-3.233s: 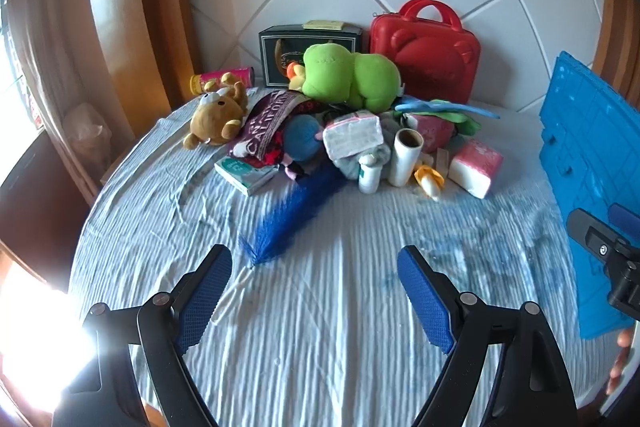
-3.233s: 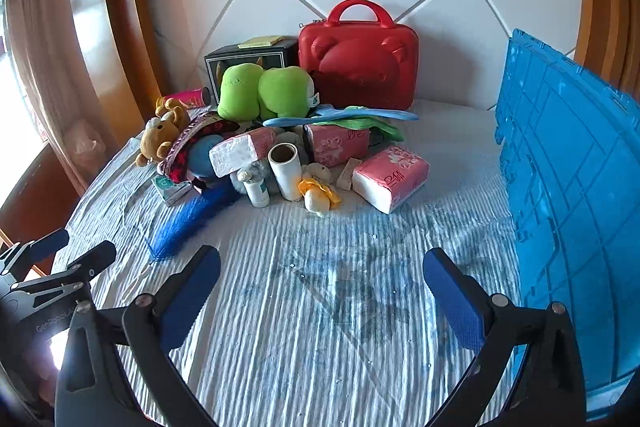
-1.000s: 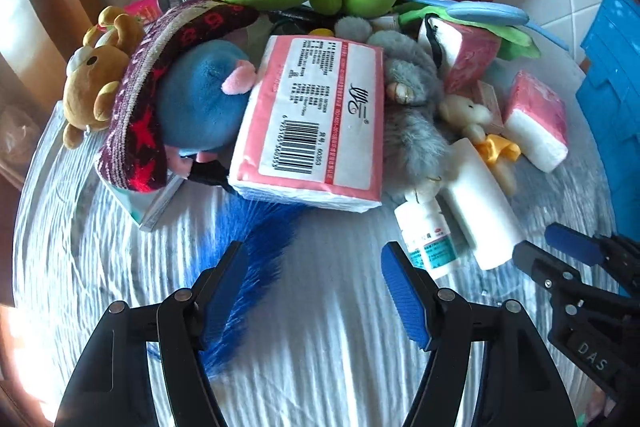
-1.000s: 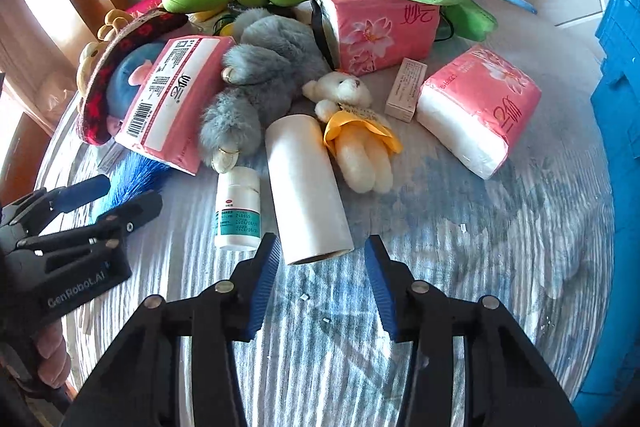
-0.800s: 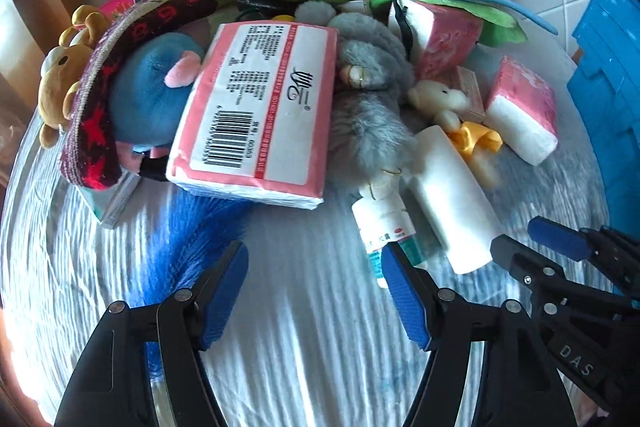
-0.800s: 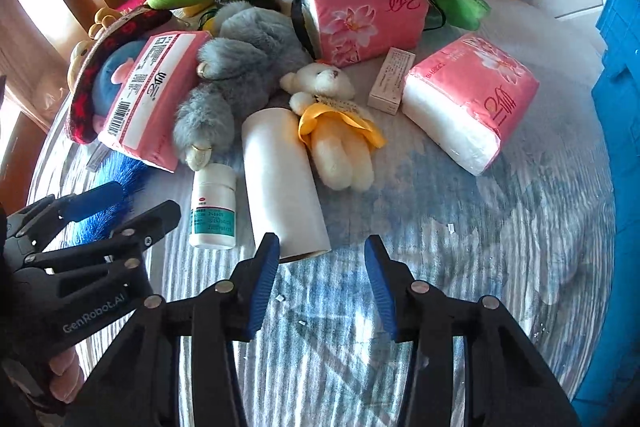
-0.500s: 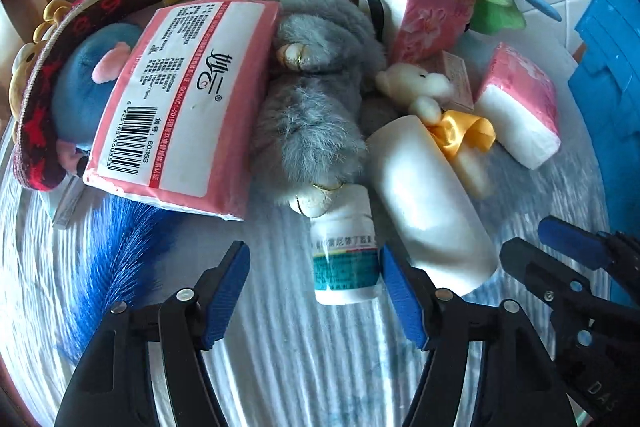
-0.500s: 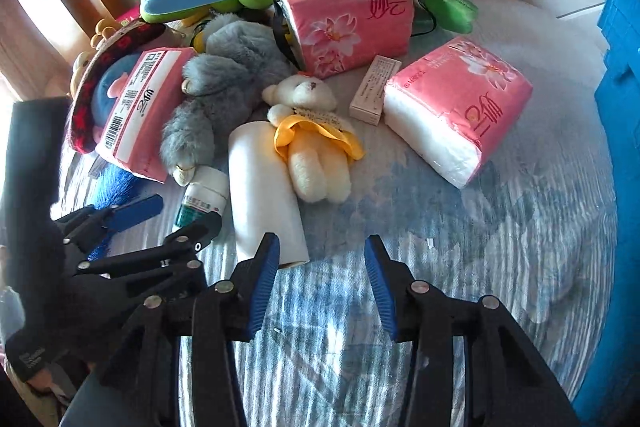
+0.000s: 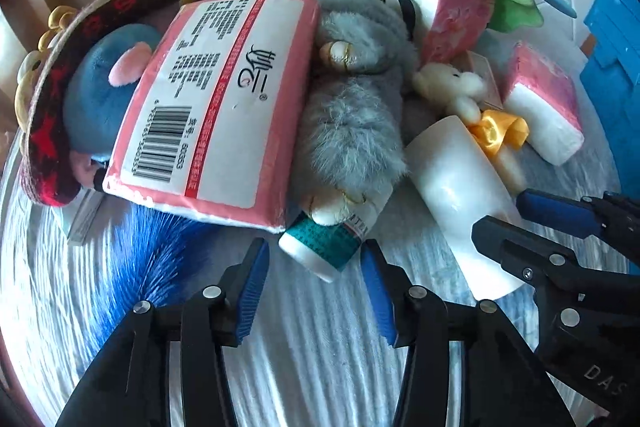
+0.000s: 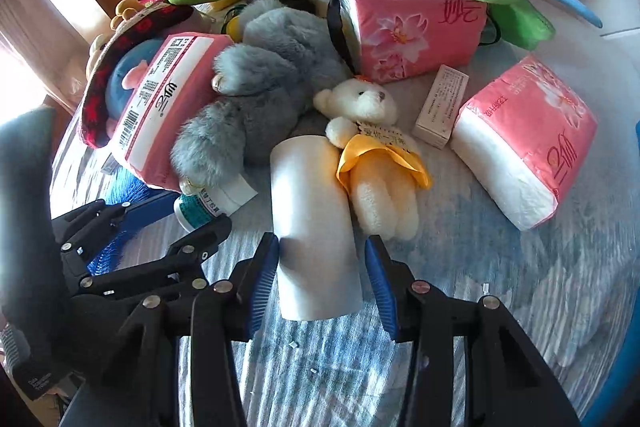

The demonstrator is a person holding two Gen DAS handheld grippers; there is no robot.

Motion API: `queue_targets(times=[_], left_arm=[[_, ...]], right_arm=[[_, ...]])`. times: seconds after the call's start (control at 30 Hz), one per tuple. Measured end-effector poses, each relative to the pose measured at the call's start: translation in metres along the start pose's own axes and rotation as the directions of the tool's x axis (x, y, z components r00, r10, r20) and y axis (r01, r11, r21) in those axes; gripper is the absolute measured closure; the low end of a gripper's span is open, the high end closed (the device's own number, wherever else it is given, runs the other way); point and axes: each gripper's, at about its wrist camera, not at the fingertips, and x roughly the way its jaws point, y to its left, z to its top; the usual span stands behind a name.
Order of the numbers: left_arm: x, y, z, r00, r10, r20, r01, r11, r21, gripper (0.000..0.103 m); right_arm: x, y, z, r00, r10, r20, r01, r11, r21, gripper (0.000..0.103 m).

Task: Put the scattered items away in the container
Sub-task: 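Grasp the white pill bottle with the left gripper while the right gripper grasps the white roller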

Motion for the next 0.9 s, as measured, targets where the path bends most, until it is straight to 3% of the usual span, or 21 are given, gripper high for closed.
queue_targets(times=[0.1, 0.13, 0.17, 0.27, 0.37, 0.63, 0.9], left_arm=[[0.012, 0.002, 0.007, 1.0, -0.017, -0.015, 0.017, 1.0, 0.015, 0.045], [0.014, 0.002, 0.008, 1.0, -0.013, -0.006, 0.013, 1.0, 0.02, 0.045], [0.015, 0.001, 0.008, 1.0, -0.015, 0.003, 0.014, 1.0, 0.026, 0.047], [0.017, 0.0, 0.007, 1.0, -0.018, 0.018, 0.017, 0.999, 0.044, 0.069], [0.018, 0.0, -0.002, 1.0, -0.011, 0.02, 0.009, 0.998, 0.062, 0.069], [0.023, 0.003, -0.02, 1.0, 0.002, 0.019, -0.003, 0.998, 0.056, 0.068], [0.03, 0.002, -0.027, 0.999, 0.009, 0.041, -0.012, 0.998, 0.064, 0.07]], right_arm=[[0.005, -0.007, 0.004, 1.0, -0.021, -0.015, 0.021, 1.0, 0.009, 0.034], [0.006, -0.009, 0.006, 1.0, -0.02, -0.019, 0.02, 1.0, 0.014, 0.034], [0.008, -0.01, 0.007, 1.0, -0.015, -0.018, 0.015, 1.0, 0.016, 0.034], [0.013, -0.006, 0.009, 1.0, -0.005, -0.025, 0.005, 1.0, 0.011, 0.04], [0.016, 0.001, 0.007, 0.999, -0.029, -0.036, 0.029, 1.0, -0.013, 0.051], [0.018, 0.006, 0.006, 0.997, -0.068, -0.039, 0.066, 0.997, -0.047, 0.051], [0.023, 0.008, 0.009, 0.999, -0.036, -0.034, 0.035, 0.999, -0.039, 0.053]])
